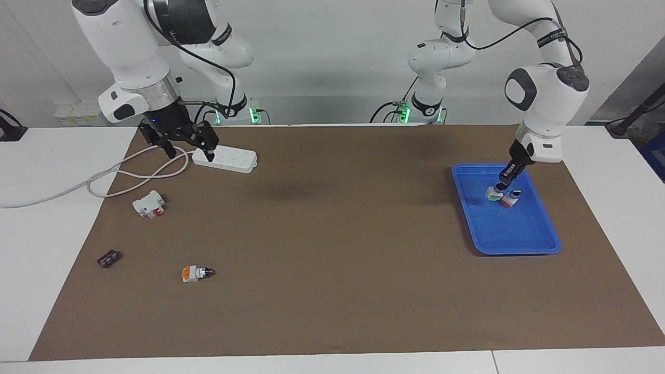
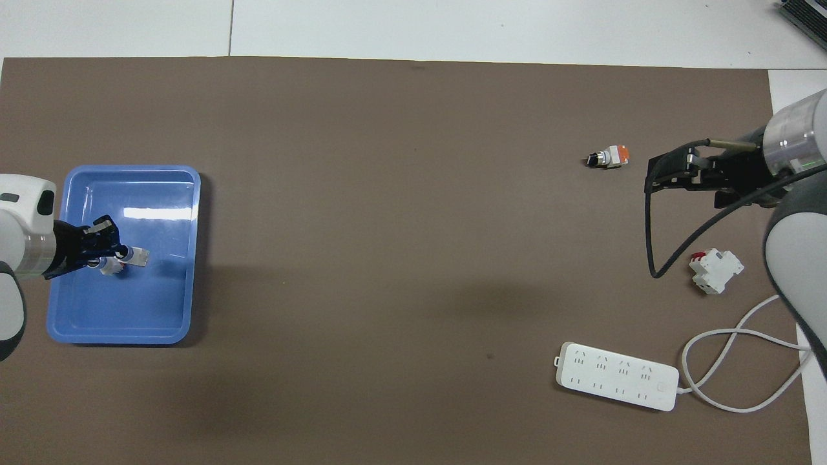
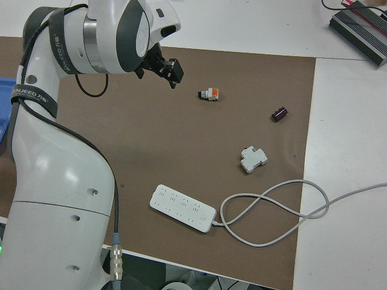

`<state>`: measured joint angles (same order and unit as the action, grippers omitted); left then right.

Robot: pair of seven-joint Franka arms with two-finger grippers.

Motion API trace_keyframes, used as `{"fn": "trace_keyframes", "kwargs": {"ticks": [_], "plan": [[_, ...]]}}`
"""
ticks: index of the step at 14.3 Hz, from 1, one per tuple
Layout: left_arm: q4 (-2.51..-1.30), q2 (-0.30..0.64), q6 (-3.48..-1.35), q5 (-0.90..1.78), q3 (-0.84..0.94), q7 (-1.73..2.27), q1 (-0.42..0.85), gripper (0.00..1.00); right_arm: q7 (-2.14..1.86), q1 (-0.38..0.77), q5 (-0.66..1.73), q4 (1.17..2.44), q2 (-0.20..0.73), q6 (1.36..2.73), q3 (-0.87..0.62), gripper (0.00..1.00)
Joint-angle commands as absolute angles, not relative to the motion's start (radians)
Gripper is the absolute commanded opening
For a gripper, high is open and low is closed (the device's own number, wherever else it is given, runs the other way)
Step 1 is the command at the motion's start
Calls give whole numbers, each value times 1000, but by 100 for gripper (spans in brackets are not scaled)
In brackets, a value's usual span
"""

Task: Turn and place switch with both arms

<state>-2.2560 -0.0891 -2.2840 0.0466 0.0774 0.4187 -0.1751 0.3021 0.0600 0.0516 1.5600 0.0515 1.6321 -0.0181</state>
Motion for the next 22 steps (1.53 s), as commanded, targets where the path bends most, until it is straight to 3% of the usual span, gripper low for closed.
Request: {"fn": "trace_keyframes", "kwargs": {"ticks": [1, 6, 9, 11, 15, 22], "plan": [[-2328, -92, -2365, 25, 80, 377, -183, 0, 364, 81, 15, 1585, 29, 1595, 1, 100], [-2375, -92, -2419, 25, 80, 341, -201, 0, 345, 106, -58, 1585, 20, 1598, 28, 100], [-2358, -86, -2410, 25, 80, 342, -201, 30, 289, 107, -61, 1585, 11, 1605, 20, 100], [-2332, -74, -2399, 25, 80, 345, -201, 43, 267, 107, -60, 1586, 9, 1601, 18, 100], [-2151, -31, -2219, 23, 80, 347, -183, 45, 259, 106, -43, 1592, 11, 1632, 17, 100], [-1832, -49, -1785, -41, 89, 269, -88, 47, 259, 101, -43, 1592, 11, 1629, 18, 100]]}}
